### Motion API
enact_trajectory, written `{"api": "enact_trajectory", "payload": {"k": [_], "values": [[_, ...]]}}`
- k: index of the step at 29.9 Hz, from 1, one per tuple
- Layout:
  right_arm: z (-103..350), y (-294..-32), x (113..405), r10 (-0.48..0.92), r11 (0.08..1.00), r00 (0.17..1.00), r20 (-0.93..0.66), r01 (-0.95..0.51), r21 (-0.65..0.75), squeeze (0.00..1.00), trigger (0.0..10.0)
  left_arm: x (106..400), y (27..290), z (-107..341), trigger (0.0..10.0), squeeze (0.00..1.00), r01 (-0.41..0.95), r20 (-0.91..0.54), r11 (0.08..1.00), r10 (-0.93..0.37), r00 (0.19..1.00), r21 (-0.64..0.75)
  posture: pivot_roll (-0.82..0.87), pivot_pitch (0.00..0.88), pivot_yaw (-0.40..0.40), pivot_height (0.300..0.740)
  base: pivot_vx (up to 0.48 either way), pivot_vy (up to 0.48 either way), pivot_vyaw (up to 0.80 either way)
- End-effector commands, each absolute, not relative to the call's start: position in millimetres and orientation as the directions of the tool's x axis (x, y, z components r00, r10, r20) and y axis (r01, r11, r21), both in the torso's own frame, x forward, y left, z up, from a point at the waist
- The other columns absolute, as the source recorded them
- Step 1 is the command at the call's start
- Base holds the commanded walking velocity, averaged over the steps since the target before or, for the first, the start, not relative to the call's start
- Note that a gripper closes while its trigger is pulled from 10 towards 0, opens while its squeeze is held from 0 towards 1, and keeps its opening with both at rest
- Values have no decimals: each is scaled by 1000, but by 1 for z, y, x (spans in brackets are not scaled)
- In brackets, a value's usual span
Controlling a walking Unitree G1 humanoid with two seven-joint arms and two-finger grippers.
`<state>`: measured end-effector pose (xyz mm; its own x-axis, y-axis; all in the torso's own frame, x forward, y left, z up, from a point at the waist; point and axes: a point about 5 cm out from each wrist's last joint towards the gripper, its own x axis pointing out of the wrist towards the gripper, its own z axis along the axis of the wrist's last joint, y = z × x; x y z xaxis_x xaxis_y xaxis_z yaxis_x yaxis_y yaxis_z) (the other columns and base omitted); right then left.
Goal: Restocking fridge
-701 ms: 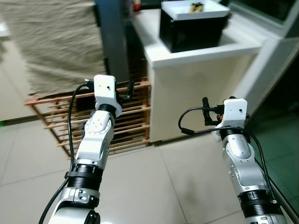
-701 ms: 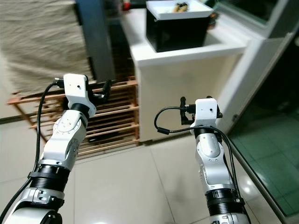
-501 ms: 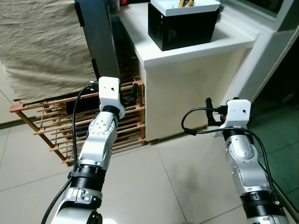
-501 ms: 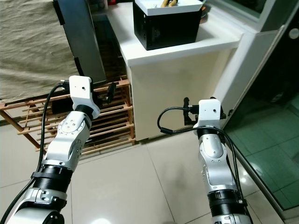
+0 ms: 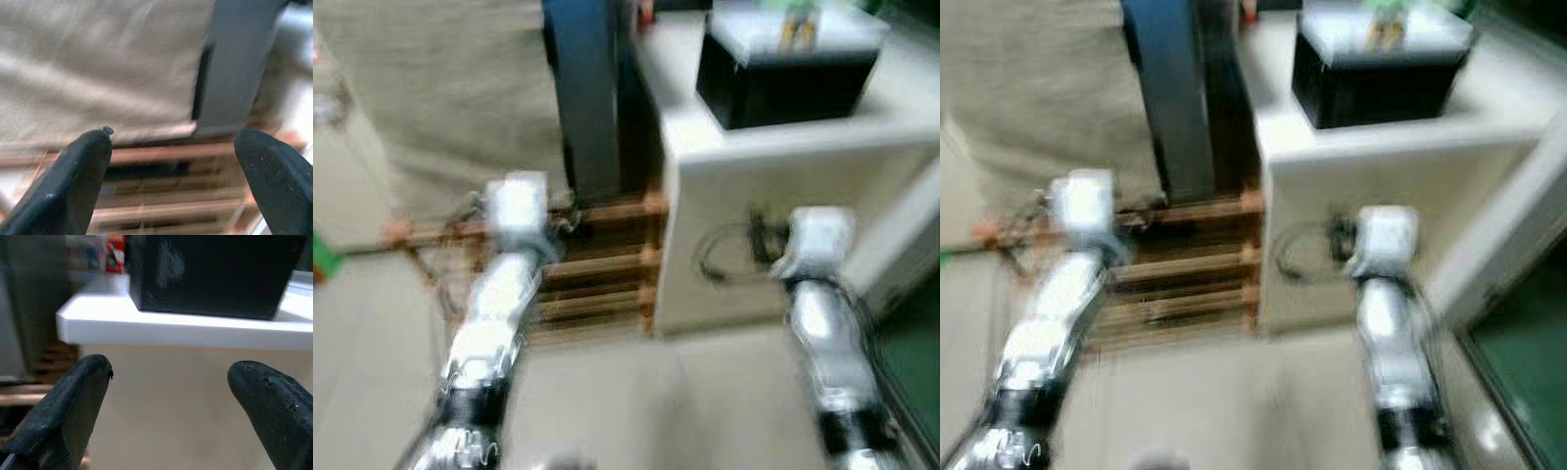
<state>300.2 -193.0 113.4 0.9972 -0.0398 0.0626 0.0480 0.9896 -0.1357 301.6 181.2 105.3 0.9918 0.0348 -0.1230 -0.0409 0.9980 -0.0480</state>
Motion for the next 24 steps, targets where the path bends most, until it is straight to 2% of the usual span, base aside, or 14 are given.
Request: {"api": "enact_trajectory", "payload": {"k": [1, 3, 8, 13, 24], "values": [[107, -212, 295, -90, 987, 996, 29, 93, -134, 12, 10000, 304, 166, 118, 10000, 0, 19, -83, 998, -24, 996, -58, -107, 0, 36, 740, 379, 292, 0], [106, -215, 294, -83, 985, 996, 21, 85, -150, 12, 10000, 302, 166, 113, 10000, 0, 15, -102, 999, -20, 995, -47, -105, 0, 34, 740, 322, 326, 0], [104, -221, 294, -88, 983, 996, 6, 88, -161, 16, 10000, 307, 160, 113, 10000, 0, 42, -95, 999, -40, 995, 17, -108, 0, 29, 740, 0, 0, 0], [104, -217, 293, -79, 986, 997, 6, 79, -146, 12, 10000, 317, 162, 116, 10000, 0, 6, -95, 1000, -6, 995, -3, -119, 0, 34, 740, 0, 0, 0], [97, -216, 290, -72, 989, 997, -16, 70, -128, 16, 10000, 316, 164, 104, 10000, 0, -36, -166, 997, 23, 986, -74, -116, 0, 39, 740, 0, 470, 0]]}}
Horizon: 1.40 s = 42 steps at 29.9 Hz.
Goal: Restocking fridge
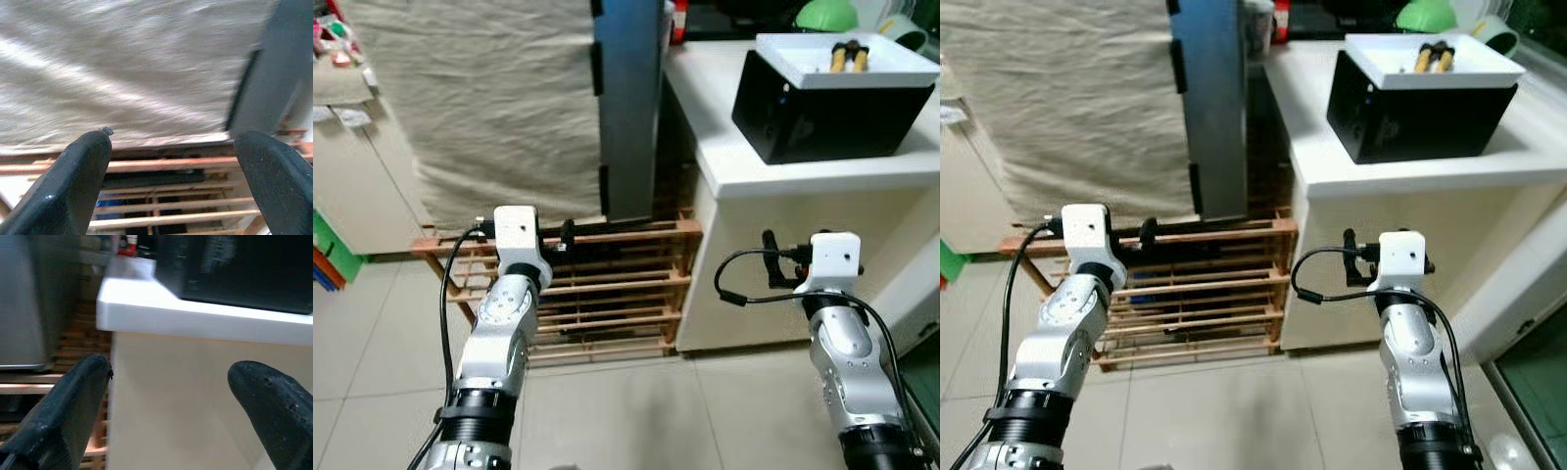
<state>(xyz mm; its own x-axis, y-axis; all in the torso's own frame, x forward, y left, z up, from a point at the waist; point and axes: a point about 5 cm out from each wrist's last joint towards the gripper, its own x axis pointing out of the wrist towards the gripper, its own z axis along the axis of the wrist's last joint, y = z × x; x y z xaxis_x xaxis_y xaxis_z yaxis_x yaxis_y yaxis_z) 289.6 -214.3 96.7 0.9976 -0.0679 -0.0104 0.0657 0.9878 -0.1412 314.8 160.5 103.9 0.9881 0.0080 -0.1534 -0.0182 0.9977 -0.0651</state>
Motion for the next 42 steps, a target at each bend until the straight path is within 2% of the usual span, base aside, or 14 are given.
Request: {"api": "enact_trajectory", "payload": {"k": [1, 24, 27, 28, 32, 38, 42], "values": [[96, -217, 290, -79, 989, 997, -19, 76, -129, 12, 10000, 316, 163, 103, 10000, 0, -33, -168, 996, 19, 986, -77, -117, 0, 39, 740, 0, 480, 0], [91, -229, 275, -104, 983, 994, -17, 100, -155, 16, 10000, 319, 170, 94, 10000, 0, -85, -213, 995, 73, 974, -52, -134, 0, 56, 740, 0, 480, 0], [90, -234, 272, -122, 981, 992, -15, 118, -155, 16, 10000, 319, 171, 93, 10000, 0, -86, -210, 996, 85, 974, 3, -137, 0, 57, 740, 0, 0, 0], [90, -235, 271, -126, 980, 992, -16, 122, -156, 20, 10000, 320, 169, 98, 10000, 0, -69, -168, 998, 70, 983, 10, -138, 0, 56, 740, 0, 0, 0], [90, -236, 270, -129, 979, 991, -16, 125, -158, 24, 10000, 321, 168, 106, 10000, 0, -57, -116, 998, 57, 992, 4, -137, 0, 55, 740, 63, 0, 0], [92, -233, 271, -121, 982, 993, -1, 119, -145, 20, 10000, 318, 174, 101, 10000, 0, -94, -142, 995, 90, 986, -24, -135, 0, 51, 740, 305, 369, 0], [95, -228, 272, -118, 988, 993, 18, 120, -94, 20, 10000, 315, 176, 100, 10000, 0, -52, -139, 998, 49, 989, -20, -135, 0, 49, 740, 292, 382, 0]]}}
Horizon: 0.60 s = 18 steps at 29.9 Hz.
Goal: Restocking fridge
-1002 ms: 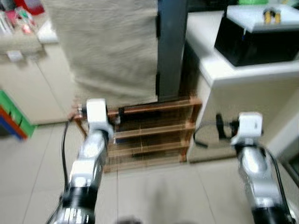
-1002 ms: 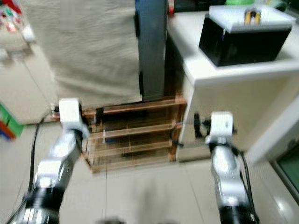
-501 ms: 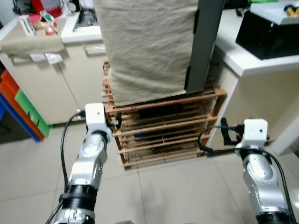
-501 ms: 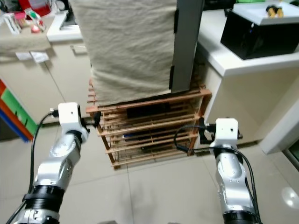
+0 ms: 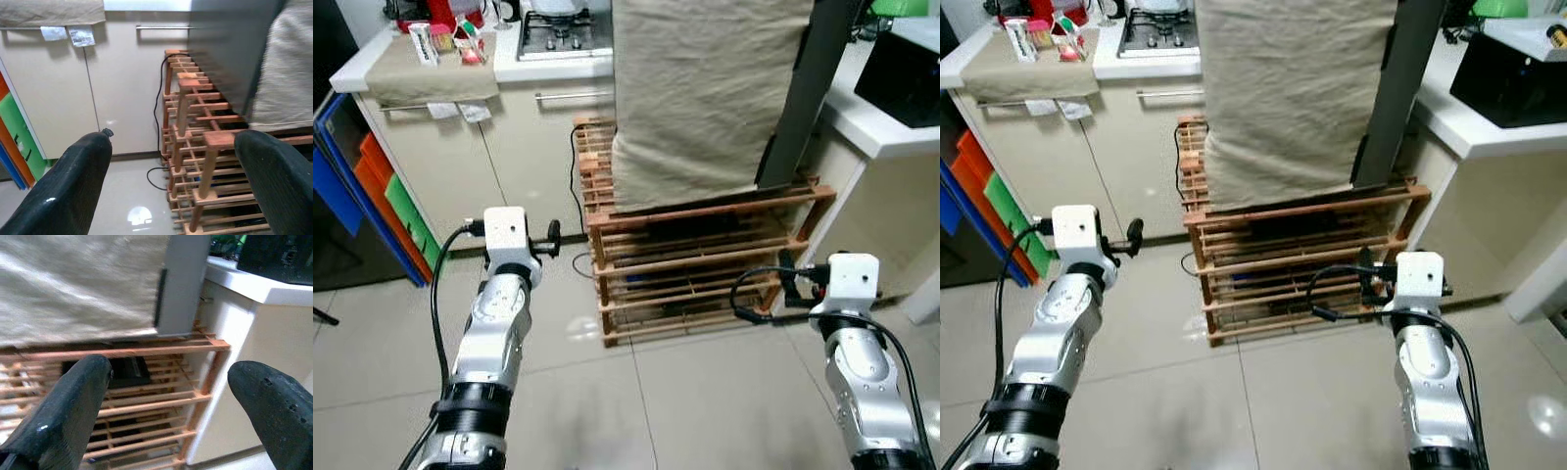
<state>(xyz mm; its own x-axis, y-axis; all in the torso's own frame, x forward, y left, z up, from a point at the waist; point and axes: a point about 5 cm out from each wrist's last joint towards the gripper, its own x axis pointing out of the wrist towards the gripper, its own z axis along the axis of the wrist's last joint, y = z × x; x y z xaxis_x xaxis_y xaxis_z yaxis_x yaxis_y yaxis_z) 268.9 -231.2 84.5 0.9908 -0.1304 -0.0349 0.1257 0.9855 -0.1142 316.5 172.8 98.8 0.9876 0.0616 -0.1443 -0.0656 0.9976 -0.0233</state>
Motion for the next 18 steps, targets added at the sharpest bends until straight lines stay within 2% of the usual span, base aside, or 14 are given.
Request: {"api": "enact_trajectory", "payload": {"k": [1, 6, 16, 18], "values": [[95, -228, 272, -120, 989, 993, 17, 121, -89, 20, 10000, 313, 177, 100, 10000, 0, -41, -135, 999, 38, 990, -17, -135, 0, 48, 740, 289, 382, 0], [93, -227, 272, -120, 990, 993, 4, 120, -80, 24, 10000, 304, 182, 98, 10000, 0, -28, -136, 1000, 29, 990, 11, -124, 0, 43, 740, 292, 382, 0], [99, -214, 281, -73, 995, 997, 29, 75, -72, 27, 10000, 308, 178, 103, 10000, 0, -24, -123, 1000, 23, 992, -12, -115, 0, 34, 740, 289, 383, 0], [98, -211, 282, -60, 995, 998, 19, 61, -81, 24, 10000, 308, 177, 103, 10000, 0, -16, -123, 1000, 13, 992, -19, -118, 0, 33, 740, 0, 461, -400]]}}
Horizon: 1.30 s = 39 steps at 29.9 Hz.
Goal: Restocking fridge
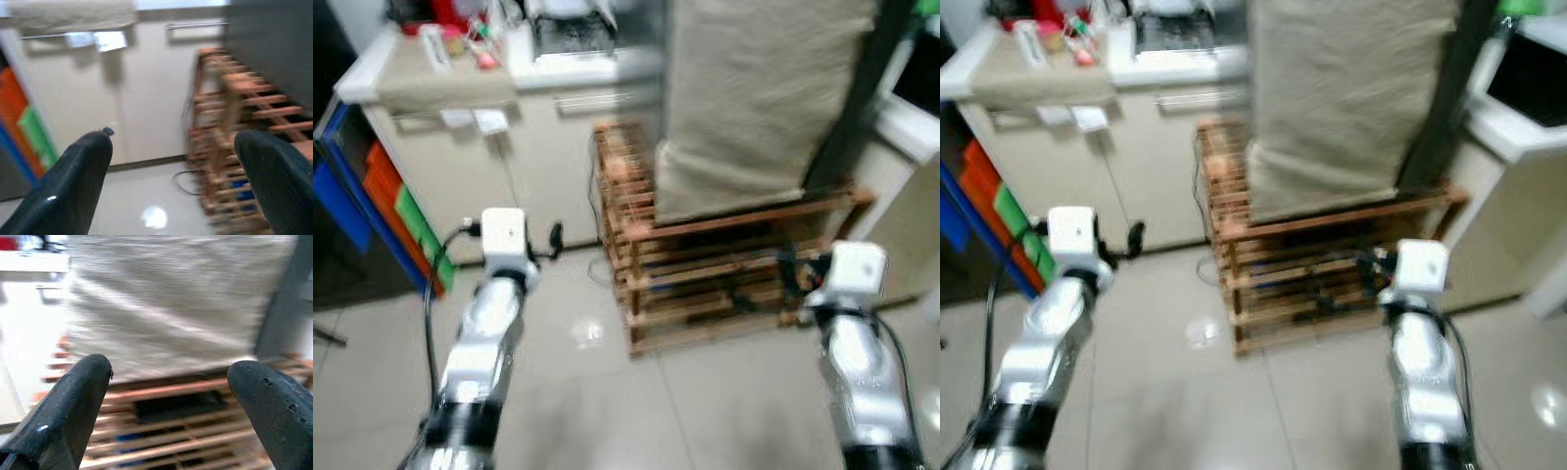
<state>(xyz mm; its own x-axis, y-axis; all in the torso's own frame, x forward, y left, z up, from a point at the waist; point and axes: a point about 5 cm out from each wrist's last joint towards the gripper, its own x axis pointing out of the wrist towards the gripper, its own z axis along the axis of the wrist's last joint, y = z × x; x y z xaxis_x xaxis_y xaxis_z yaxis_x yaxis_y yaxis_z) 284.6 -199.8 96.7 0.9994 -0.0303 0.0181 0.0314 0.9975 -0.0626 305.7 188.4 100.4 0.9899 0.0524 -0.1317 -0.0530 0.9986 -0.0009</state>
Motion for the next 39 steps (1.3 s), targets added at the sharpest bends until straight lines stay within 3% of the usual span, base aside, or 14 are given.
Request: {"api": "enact_trajectory", "payload": {"k": [1, 5, 17, 32, 39], "values": [[98, -210, 282, -59, 995, 998, 17, 60, -79, 20, 10000, 309, 175, 104, 10000, 0, -2, -123, 1000, 0, 992, -12, -118, 0, 32, 740, 0, 480, -800], [97, -211, 284, -68, 995, 998, 15, 69, -72, 20, 10000, 320, 167, 111, 10000, 0, 24, -104, 1000, -24, 994, -5, -115, 0, 28, 740, 0, 460, -800], [111, -198, 301, -101, 994, 993, 60, 104, -43, 47, 10000, 328, 146, 120, 10000, 0, 147, -62, 989, -149, 987, -29, -121, 0, 23, 740, 0, 0, -791], [111, -189, 305, -35, 996, 997, 73, 41, -79, 75, 10000, 321, 148, 119, 10000, 0, 129, -2, 991, -130, 992, -29, -102, 0, -7, 740, 0, 0, -788], [115, -179, 308, 25, 994, 996, 86, -15, -108, 47, 10000, 324, 148, 129, 10000, 0, 140, 42, 990, -140, 989, 0, -93, 0, -3, 740, 284, 387, 0]]}}
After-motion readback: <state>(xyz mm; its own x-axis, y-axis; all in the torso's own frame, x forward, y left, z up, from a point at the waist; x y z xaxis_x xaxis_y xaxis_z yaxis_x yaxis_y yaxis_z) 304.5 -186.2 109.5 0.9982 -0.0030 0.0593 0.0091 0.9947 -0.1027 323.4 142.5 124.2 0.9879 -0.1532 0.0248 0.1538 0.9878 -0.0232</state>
